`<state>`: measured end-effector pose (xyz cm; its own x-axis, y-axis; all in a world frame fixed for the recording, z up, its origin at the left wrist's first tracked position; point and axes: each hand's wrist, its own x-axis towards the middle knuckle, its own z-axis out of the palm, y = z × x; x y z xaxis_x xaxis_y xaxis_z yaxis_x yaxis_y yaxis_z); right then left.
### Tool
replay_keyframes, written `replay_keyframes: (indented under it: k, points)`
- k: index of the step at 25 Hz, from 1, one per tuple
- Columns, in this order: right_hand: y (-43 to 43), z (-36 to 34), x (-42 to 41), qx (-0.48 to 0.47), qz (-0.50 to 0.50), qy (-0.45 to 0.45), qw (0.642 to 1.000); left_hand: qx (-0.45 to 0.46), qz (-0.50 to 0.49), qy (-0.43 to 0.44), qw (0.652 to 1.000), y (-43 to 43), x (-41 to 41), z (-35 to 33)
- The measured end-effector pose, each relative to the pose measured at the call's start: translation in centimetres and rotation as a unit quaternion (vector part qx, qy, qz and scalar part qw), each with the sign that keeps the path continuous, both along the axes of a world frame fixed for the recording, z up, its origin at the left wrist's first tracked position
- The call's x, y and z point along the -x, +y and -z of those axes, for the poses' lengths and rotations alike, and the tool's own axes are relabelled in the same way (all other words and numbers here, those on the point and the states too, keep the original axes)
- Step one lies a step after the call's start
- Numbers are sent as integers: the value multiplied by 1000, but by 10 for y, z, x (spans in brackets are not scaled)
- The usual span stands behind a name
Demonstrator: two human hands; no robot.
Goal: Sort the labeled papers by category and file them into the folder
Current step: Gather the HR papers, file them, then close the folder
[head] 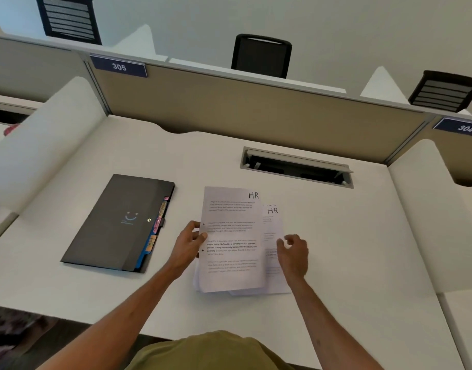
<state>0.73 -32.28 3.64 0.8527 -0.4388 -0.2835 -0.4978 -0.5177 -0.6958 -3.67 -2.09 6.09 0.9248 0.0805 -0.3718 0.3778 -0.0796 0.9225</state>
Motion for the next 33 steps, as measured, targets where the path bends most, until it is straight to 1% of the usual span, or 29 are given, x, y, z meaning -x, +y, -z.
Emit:
replay_keyframes:
  k: [1,2,4,6,10,13,17,19,22,24,28,30,33]
  points:
    - [-5,5,2,88,-20,17,996,-1,-11,3,1000,4,2,-1]
    - [-9,10,3,141,-46,41,988,-2,-21,8,1000,7,4,-1]
    - [-14,19,6,194,-100,78,973,0,-49,11,999,14,6,-1]
    - [-16,22,6,204,-121,87,968,5,-75,12,997,18,8,1]
    - [-17,22,-2,149,-97,92,980,26,-94,17,995,23,12,0]
    - [-19,22,-3,140,-89,106,980,34,-99,10,994,24,13,0]
    - [-17,19,-1,139,-85,77,984,44,-88,-13,995,26,17,-4]
    - [-20,20,-3,93,-66,66,991,38,-81,-17,996,26,19,-7]
    - [-28,18,-5,-12,-12,70,997,34,-101,-3,994,25,21,-9]
    - [-42,15,-10,-67,-14,78,995,34,-110,3,993,25,21,-9]
    - [-89,9,-21,-77,-31,62,995,33,-124,9,992,26,20,-8]
    - [-111,2,-25,-107,7,33,994,29,-130,11,991,27,18,-7]
    - [-131,-12,-31,-175,104,1,979,28,-141,11,990,28,15,-8]
